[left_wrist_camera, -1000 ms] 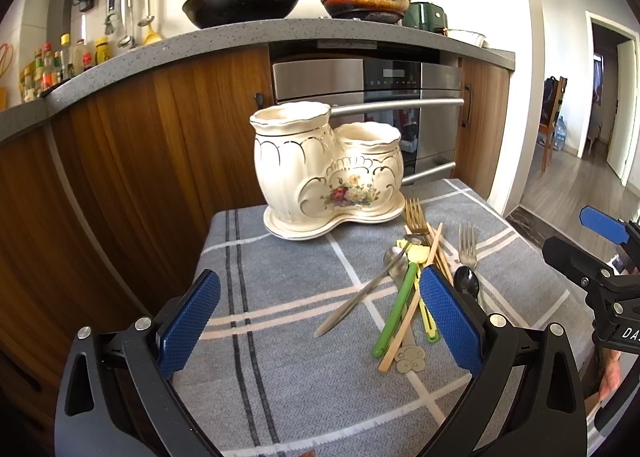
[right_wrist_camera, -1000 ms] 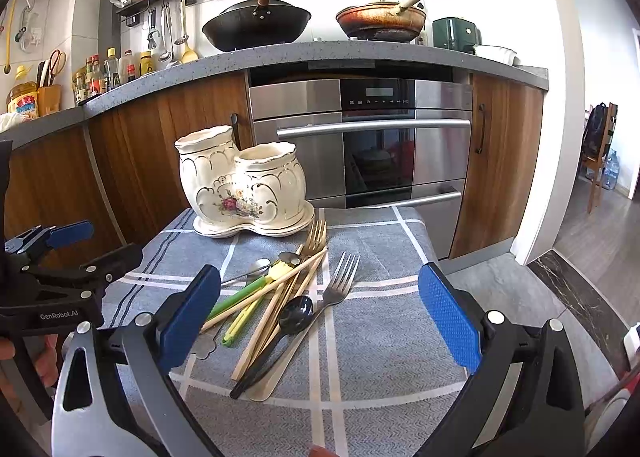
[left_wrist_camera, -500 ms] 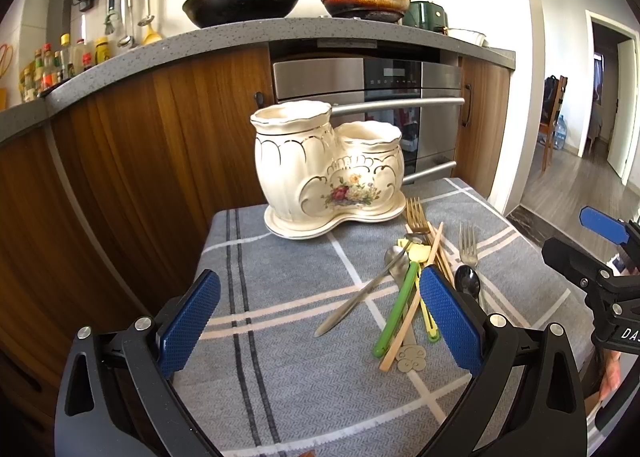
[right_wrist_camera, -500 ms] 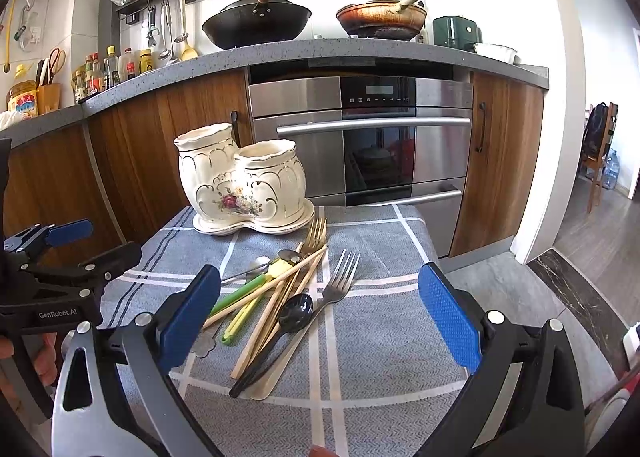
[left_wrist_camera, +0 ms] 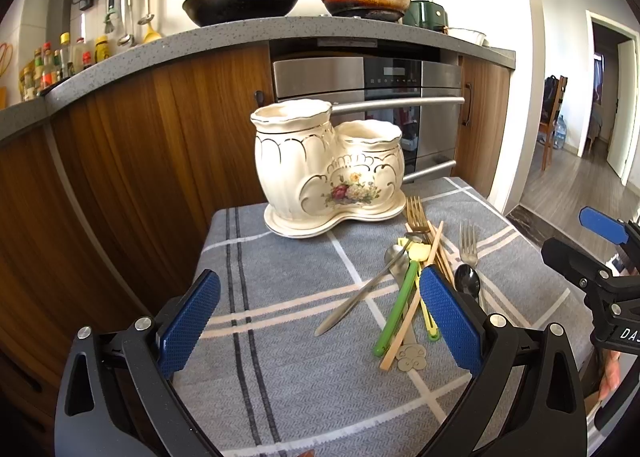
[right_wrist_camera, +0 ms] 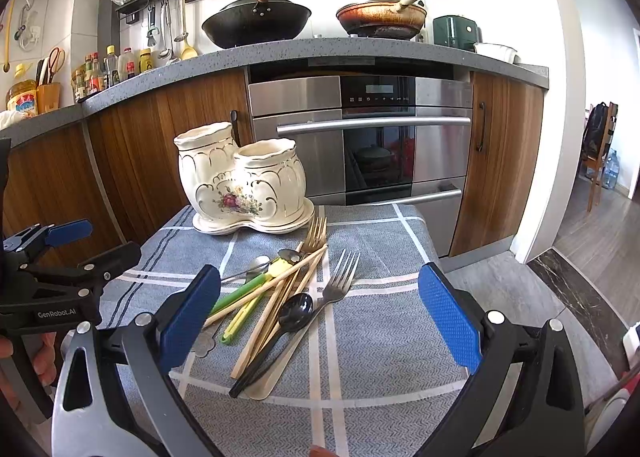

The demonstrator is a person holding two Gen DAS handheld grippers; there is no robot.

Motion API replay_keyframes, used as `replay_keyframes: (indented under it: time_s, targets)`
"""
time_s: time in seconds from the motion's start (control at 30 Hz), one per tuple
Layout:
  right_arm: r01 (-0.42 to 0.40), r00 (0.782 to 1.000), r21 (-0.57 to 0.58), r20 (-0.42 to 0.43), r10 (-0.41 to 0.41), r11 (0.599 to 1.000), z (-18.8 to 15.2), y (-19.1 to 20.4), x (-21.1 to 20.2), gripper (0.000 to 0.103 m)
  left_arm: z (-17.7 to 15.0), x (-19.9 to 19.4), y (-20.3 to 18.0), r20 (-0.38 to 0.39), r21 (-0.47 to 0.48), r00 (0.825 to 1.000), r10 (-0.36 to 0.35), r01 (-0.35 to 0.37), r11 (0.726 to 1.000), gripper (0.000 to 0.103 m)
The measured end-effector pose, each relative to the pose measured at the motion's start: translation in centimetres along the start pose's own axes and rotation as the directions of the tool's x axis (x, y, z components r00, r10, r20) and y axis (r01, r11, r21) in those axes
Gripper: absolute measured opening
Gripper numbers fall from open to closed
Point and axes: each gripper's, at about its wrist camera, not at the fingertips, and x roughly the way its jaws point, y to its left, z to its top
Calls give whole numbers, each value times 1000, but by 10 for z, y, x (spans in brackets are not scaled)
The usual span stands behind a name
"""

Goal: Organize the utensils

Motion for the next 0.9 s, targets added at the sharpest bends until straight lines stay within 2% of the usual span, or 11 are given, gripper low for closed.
replay_keyframes:
  time_s: [0.9]
  targets:
    - [4, 1000, -3, -6, -4, 1000, -1, 1, 1, 97, -2, 2, 0, -12, 5, 1000, -6, 6, 1000, 99]
